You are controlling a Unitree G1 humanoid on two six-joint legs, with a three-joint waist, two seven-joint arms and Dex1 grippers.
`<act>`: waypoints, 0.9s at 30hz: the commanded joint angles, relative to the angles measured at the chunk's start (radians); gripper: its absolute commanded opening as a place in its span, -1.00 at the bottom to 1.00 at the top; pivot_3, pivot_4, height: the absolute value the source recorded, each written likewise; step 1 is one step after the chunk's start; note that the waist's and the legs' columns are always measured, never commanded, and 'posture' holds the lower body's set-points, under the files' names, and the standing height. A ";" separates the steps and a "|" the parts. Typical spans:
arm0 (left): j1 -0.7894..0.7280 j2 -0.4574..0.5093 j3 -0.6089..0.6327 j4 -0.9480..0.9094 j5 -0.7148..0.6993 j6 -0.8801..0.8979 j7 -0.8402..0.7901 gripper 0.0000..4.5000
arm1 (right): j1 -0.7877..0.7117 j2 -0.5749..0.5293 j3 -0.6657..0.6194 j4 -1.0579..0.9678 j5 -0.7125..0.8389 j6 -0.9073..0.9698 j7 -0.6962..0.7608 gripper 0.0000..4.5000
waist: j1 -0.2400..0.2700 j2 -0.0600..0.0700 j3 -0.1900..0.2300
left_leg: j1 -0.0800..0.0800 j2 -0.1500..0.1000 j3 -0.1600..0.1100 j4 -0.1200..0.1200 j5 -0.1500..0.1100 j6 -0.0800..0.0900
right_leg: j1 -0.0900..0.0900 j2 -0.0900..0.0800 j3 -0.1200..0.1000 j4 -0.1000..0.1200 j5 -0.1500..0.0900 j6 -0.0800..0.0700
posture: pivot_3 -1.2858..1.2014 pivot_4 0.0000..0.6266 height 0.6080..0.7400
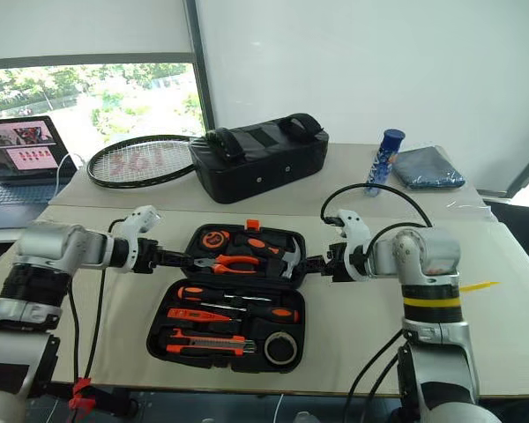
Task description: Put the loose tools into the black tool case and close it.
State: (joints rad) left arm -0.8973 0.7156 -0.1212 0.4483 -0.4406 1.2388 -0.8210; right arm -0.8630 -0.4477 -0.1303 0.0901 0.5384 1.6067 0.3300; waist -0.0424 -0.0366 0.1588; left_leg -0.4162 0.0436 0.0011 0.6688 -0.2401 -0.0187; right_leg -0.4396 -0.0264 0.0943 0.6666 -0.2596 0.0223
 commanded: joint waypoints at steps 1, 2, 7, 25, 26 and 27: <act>-0.041 -0.003 -0.006 0.017 0.024 -0.019 -0.018 0.72 | -0.031 0.002 0.001 0.028 -0.030 0.008 -0.036 0.75 | 0.000 0.000 0.000 | 0.000 0.000 0.000 0.000 0.000 0.000 | 0.000 0.000 0.000 0.000 0.000 0.000 | 0.03 -0.52 1.00; -0.044 -0.004 -0.011 0.021 0.029 -0.019 -0.022 0.72 | -0.036 0.005 0.003 0.038 -0.033 0.008 -0.041 0.64 | 0.000 0.000 0.000 | 0.000 0.000 0.000 0.000 0.000 0.000 | 0.000 0.000 0.000 0.000 0.000 0.000 | 0.03 -0.52 1.00; -0.058 -0.023 -0.006 0.045 0.047 -0.021 -0.020 0.72 | -0.046 0.006 0.054 0.062 -0.007 0.008 -0.041 -0.03 | -0.001 0.000 0.000 | 0.000 0.000 0.000 0.000 0.000 0.000 | 0.001 0.000 0.000 0.000 0.000 0.000 | 0.03 -0.52 1.00; -0.003 -0.008 0.040 -0.018 0.042 0.009 -0.029 0.72 | -0.047 -0.045 0.108 0.035 0.198 0.008 -0.010 0.05 | -0.006 0.000 0.000 | 0.001 0.000 0.000 0.001 0.000 0.000 | 0.001 0.000 0.000 0.001 0.000 0.000 | 0.03 -0.52 1.00; -0.001 -0.008 0.043 -0.021 0.043 0.010 -0.027 0.72 | -0.042 -0.042 0.111 0.035 0.201 0.008 -0.020 0.18 | -0.006 0.000 0.000 | 0.001 0.000 0.000 0.001 0.000 0.000 | 0.002 0.000 0.000 0.001 0.000 0.000 | 0.03 -0.52 1.00; 0.001 -0.009 0.048 -0.023 0.042 0.013 -0.023 0.72 | -0.039 -0.034 0.109 0.039 0.195 0.008 -0.035 0.36 | -0.005 0.000 0.000 | 0.001 0.000 0.000 0.001 0.000 0.000 | 0.002 0.000 0.000 0.001 0.000 0.000 | 0.03 -0.52 1.00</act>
State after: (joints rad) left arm -0.8963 0.6902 -0.0988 0.4511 -0.3948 1.2464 -0.8470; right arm -0.9042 -0.4847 -0.0112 0.1519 0.7157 1.6068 0.3178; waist -0.0474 -0.0364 0.1586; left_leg -0.4150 0.0435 0.0006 0.6695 -0.2399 -0.0187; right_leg -0.4381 -0.0261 0.0943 0.6678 -0.2593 0.0228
